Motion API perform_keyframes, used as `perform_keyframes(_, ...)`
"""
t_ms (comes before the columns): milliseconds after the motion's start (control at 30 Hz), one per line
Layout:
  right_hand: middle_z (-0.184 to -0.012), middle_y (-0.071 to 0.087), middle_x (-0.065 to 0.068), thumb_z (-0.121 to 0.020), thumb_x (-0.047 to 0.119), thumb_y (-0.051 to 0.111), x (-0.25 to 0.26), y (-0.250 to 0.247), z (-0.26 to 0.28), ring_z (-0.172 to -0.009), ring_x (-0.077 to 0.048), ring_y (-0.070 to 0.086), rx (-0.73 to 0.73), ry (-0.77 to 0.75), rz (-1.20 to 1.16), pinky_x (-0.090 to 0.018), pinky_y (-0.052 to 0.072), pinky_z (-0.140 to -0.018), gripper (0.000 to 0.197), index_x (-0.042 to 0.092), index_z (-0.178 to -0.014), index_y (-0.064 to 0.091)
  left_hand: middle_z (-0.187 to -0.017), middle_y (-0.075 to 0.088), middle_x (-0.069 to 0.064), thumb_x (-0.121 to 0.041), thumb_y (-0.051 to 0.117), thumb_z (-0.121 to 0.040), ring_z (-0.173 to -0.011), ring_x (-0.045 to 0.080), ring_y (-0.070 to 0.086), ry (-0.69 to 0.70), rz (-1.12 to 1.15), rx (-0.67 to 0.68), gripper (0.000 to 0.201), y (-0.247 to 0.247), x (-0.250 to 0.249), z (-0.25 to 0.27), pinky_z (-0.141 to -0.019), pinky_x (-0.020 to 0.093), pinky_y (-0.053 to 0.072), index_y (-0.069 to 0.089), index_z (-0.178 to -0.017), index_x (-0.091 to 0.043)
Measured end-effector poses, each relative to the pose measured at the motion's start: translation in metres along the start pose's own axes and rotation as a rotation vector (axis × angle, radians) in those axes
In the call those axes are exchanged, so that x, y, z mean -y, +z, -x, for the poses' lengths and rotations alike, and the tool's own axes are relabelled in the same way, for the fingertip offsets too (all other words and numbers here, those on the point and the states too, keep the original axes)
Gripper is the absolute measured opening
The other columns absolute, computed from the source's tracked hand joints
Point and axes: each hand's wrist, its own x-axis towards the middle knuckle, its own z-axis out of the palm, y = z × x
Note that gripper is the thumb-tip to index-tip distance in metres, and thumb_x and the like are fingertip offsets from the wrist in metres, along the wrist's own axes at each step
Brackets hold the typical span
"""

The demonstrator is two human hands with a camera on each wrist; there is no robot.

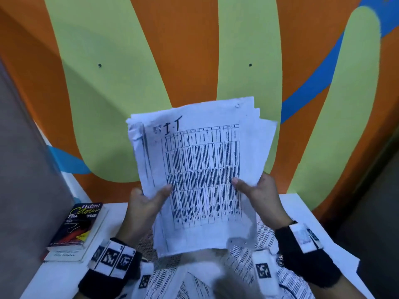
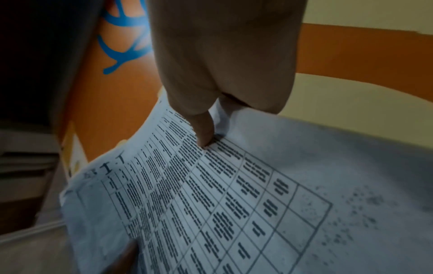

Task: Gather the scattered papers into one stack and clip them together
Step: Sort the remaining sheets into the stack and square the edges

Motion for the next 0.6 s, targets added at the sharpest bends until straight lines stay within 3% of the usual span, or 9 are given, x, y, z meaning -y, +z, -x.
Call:
perform_keyframes(67,-0.118,0.068,0.0,-0.082,0.017,0.074,0.005,0.001,0.0,-0.112,-0.01,0.063,0.003,-0.072,0.033,-0.026,0.05,-0.095,0.04,0.01,-0.119,0.06,-0.061,0.067,-0.011,-0.031,0.081,-0.074,-0.058,0.006,0.06,-0.018,0.036,0.005,0.024,0.005,-0.007,0.003,-0.054,0.019,0.047,0.068,-0.08,-0.012)
perform_keyframes(133,-0.116,0.069,-0.002,-0.08,0.008,0.075,0.0,0.002,0.009,-0.108,-0.009,0.064,0.048,-0.059,-0.02,-0.018,0.053,-0.086,0.045,0.008,-0.121,0.057,-0.07,0.069,-0.016,-0.042,0.084,-0.065,-0.07,0.004,0.066,-0.09,0.064,0.059,0.032,0.008,-0.006,0.014,-0.066,0.014,0.051,0.064,-0.073,-0.019)
perform_keyframes(200,-0.106,0.072,0.006,-0.077,0.003,0.077,-0.018,0.0,0.021,-0.099,-0.004,0.067,0.145,0.025,-0.05,-0.016,0.053,-0.081,0.049,0.009,-0.121,0.056,-0.07,0.076,-0.007,-0.039,0.083,-0.065,-0.062,-0.005,0.065,-0.207,0.039,0.114,0.033,0.013,0.003,0.029,-0.061,0.007,0.048,0.074,-0.071,-0.008)
perform_keyframes(267,-0.07,0.067,0.016,-0.075,0.007,0.079,-0.036,0.0,0.033,-0.064,0.004,0.062,0.195,0.11,-0.008,-0.02,0.052,-0.07,0.03,0.014,-0.098,0.06,-0.074,0.076,-0.005,-0.035,0.084,-0.068,-0.065,-0.003,0.067,-0.31,0.031,0.147,0.031,0.02,0.013,0.045,-0.06,0.007,0.048,0.076,-0.079,-0.008)
perform_keyframes(333,-0.05,0.048,0.01,-0.074,0.016,0.081,-0.049,0.0,0.04,-0.046,-0.005,0.044,0.131,0.157,0.026,-0.024,0.041,-0.055,0.03,0.019,-0.067,0.052,-0.086,0.078,-0.003,-0.027,0.086,-0.068,-0.083,0.013,0.073,-0.289,0.062,0.091,0.024,0.028,0.019,0.05,-0.075,0.027,0.057,0.078,-0.089,-0.019)
perform_keyframes(400,-0.051,0.055,0.008,-0.079,0.011,0.076,-0.046,0.001,0.039,-0.048,-0.007,0.049,0.052,0.152,0.013,-0.021,0.04,-0.05,0.022,0.015,-0.066,0.058,-0.085,0.077,-0.001,-0.027,0.083,-0.072,-0.079,0.02,0.073,-0.223,0.018,0.04,0.014,0.032,0.021,0.042,-0.079,0.04,0.057,0.078,-0.083,-0.021)
perform_keyframes(500,-0.046,0.054,0.012,-0.085,0.007,0.068,-0.027,0.003,0.03,-0.042,0.002,0.044,-0.008,0.039,0.064,-0.012,0.035,-0.046,0.021,0.016,-0.068,0.059,-0.066,0.06,0.013,-0.062,0.079,-0.062,-0.064,0.017,0.053,-0.122,-0.002,0.013,0.054,0.036,0.011,0.023,-0.065,0.035,0.044,0.065,-0.067,-0.01)
perform_keyframes(567,-0.064,0.068,0.013,-0.083,0.012,0.072,-0.016,0.0,0.023,-0.057,0.003,0.059,0.014,-0.023,0.078,-0.012,0.044,-0.055,0.007,0.013,-0.086,0.066,-0.063,0.062,0.026,-0.06,0.079,-0.064,-0.062,0.018,0.054,-0.067,-0.02,0.014,0.066,0.037,-0.004,0.013,-0.061,0.034,0.043,0.061,-0.066,0.004)
perform_keyframes(600,-0.082,0.073,0.01,-0.081,0.014,0.074,-0.016,-0.003,0.022,-0.073,0.002,0.066,0.032,-0.022,0.075,-0.011,0.049,-0.064,0.021,0.011,-0.1,0.066,-0.068,0.07,0.02,-0.052,0.081,-0.067,-0.062,0.019,0.062,-0.05,-0.023,0.035,0.058,0.037,-0.011,0.011,-0.062,0.033,0.049,0.065,-0.069,0.003)
